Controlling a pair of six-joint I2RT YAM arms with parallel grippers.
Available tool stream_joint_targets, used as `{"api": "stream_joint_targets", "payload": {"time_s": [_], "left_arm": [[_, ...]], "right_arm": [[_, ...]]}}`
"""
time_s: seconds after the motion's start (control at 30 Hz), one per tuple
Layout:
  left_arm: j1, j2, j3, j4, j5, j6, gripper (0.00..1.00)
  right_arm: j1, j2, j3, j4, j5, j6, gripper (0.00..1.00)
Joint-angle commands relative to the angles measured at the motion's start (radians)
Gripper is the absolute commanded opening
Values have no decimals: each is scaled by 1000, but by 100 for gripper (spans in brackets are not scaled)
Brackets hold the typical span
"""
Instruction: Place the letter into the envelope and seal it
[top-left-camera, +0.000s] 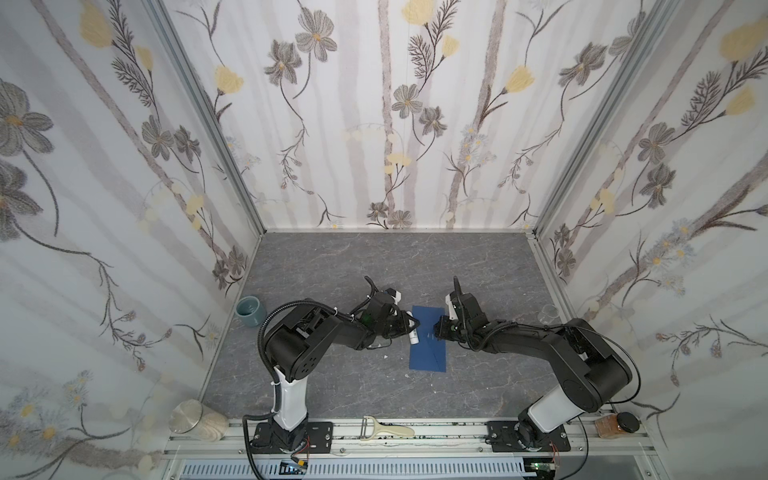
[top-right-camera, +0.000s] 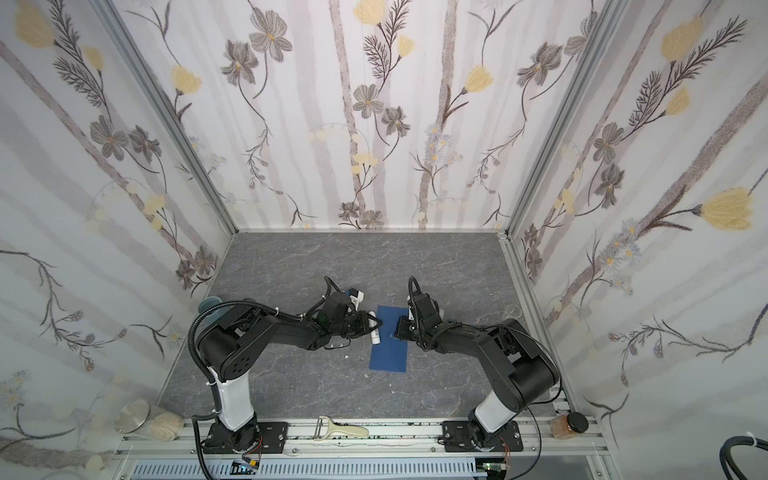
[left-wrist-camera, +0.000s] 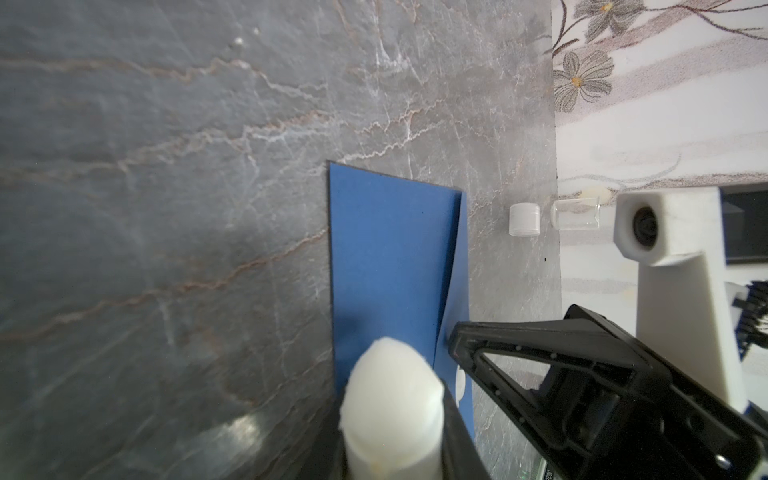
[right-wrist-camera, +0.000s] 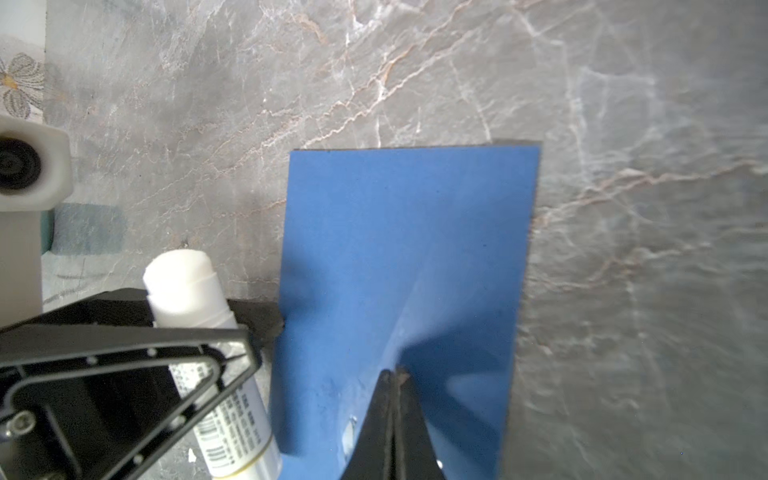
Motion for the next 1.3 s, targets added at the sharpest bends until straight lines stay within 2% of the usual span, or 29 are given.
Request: {"api": "stream_joint_targets", "payload": {"time_s": [0.0,0.3,0.6,1.03,1.27], "left_arm": [[1,3,-12,-143,-39,11,0],[1,7,-14,-143,-39,10,0],[1,4,-20,-143,-41,11,0],[-1,18,-7,-143,-38,13,0],[-1,5,-13,-143,-38,6,0]], "right_arm": [[0,-8,-2,1,20,-9,0],[6,101,44,49,-8,-3,0],[-4,-2,-1,-11,26,-15,0],[3,133,52,51,-5,-5,0],[11,48,14,9,3,7,0]]}}
